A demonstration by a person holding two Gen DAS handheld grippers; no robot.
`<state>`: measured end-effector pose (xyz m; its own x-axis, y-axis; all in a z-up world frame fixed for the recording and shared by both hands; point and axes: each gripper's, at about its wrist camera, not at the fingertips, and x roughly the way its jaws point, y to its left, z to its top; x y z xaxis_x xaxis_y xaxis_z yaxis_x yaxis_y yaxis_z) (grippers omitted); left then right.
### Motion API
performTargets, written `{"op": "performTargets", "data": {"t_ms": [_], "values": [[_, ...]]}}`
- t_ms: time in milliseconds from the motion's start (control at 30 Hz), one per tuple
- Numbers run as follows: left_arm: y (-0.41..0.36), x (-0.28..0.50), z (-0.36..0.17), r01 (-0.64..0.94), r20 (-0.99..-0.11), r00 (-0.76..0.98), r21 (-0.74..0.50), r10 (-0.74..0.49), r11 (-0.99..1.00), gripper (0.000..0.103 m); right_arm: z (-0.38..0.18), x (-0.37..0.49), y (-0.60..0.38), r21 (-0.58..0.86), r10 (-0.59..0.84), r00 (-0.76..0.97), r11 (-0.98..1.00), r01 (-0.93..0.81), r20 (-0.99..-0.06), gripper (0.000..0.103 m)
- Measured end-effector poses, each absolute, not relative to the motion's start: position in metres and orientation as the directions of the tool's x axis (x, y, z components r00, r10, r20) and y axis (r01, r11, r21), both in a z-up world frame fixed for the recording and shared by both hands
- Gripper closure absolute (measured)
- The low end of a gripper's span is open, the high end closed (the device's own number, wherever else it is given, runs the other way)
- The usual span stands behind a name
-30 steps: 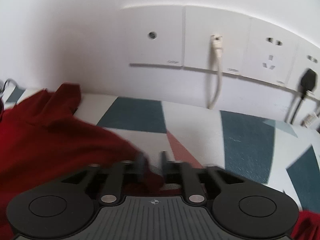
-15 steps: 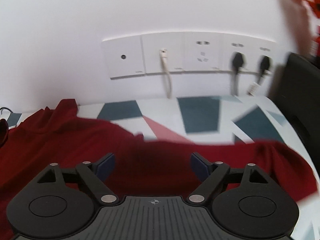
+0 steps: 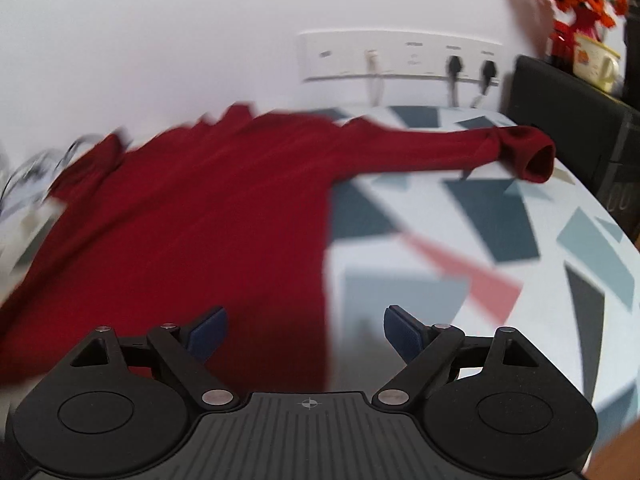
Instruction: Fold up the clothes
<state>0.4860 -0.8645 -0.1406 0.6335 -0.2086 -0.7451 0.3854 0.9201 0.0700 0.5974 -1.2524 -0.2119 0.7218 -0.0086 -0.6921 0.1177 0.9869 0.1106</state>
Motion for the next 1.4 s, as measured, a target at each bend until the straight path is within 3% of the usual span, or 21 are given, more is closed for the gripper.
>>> {"op": "performTargets", "data": {"t_ms": [200,300,400,733,767,800,833,867,900,967,1000,1167,1233,1267,1300,1333,1400], "values": [[-0.846,0.481,-0.154,0.390,-0.743,0.652,0.155,-0.153,0.908,0.005,-0.217,0.567,-1.192,0.030,0.031,0.735,0.999,-0.015,-0.677,0.026],[-0.843,0.481,-0.157,0.385,-0.739,0.658,0.166,-0.144,0.908,0.005,-0.223,0.576,-1.181,0.027,0.008,0.719,1.000,0.014,-0.695,0.029],[-0.842,0.481,-0.160,0.387,-0.744,0.652,0.160,-0.146,0.908,0.005,-0.232,0.589,-1.184,0.051,-0.009,0.688,0.996,0.068,-0.725,0.039],[-0.858,0.491,-0.168,0.454,-0.745,0.640,0.169,-0.189,0.875,0.005,-0.238,0.583,-1.190,0.024,0.000,0.670,0.999,0.026,-0.742,0.038],[-0.858,0.494,-0.167,0.459,-0.755,0.624,0.142,-0.204,0.877,0.010,-0.237,0.582,-1.194,0.034,0.002,0.667,0.999,0.035,-0.745,0.038],[-0.857,0.497,-0.165,0.462,-0.764,0.605,0.108,-0.223,0.880,0.030,-0.236,0.582,-1.197,0.042,0.004,0.664,0.998,0.041,-0.748,0.039],[-0.855,0.501,-0.163,0.464,-0.773,0.586,0.074,-0.243,0.883,0.044,-0.235,0.582,-1.199,0.043,0.007,0.660,0.998,0.038,-0.751,0.044],[-0.854,0.504,-0.161,0.465,-0.780,0.567,0.040,-0.263,0.884,0.068,-0.235,0.581,-1.199,0.035,0.009,0.659,0.999,0.025,-0.752,0.053],[-0.853,0.507,-0.158,0.467,-0.788,0.549,0.013,-0.278,0.884,0.085,-0.234,0.579,-1.200,0.028,0.014,0.663,1.000,0.010,-0.749,0.058],[-0.850,0.509,-0.152,0.469,-0.803,0.506,-0.051,-0.316,0.882,0.088,-0.233,0.577,-1.205,0.046,0.025,0.668,0.999,0.014,-0.744,0.097],[-0.845,0.510,-0.147,0.467,-0.804,0.480,-0.103,-0.350,0.878,0.089,-0.231,0.576,-1.210,0.070,0.029,0.666,0.997,0.035,-0.746,0.097],[-0.816,0.511,-0.121,0.424,-0.777,0.376,-0.341,-0.506,0.839,0.089,-0.213,0.557,-1.240,0.163,-0.010,0.706,0.970,0.178,-0.708,0.098],[-0.808,0.514,-0.115,0.403,-0.772,0.390,-0.346,-0.501,0.847,0.085,-0.202,0.544,-1.252,0.182,-0.063,0.729,0.950,0.252,-0.681,0.098],[-0.807,0.515,-0.114,0.391,-0.778,0.419,-0.310,-0.468,0.867,0.072,-0.199,0.539,-1.258,0.197,-0.080,0.736,0.939,0.283,-0.672,0.098],[-0.810,0.515,-0.115,0.376,-0.787,0.467,-0.236,-0.403,0.896,0.041,-0.197,0.535,-1.263,0.211,-0.096,0.739,0.927,0.311,-0.667,0.098],[-0.813,0.515,-0.118,0.362,-0.788,0.515,-0.155,-0.336,0.919,0.027,-0.197,0.533,-1.267,0.218,-0.107,0.736,0.918,0.331,-0.668,0.098],[-0.823,0.510,-0.124,0.374,-0.773,0.576,-0.041,-0.267,0.926,0.022,-0.203,0.536,-1.269,0.205,-0.114,0.718,0.917,0.342,-0.687,0.097]]}}
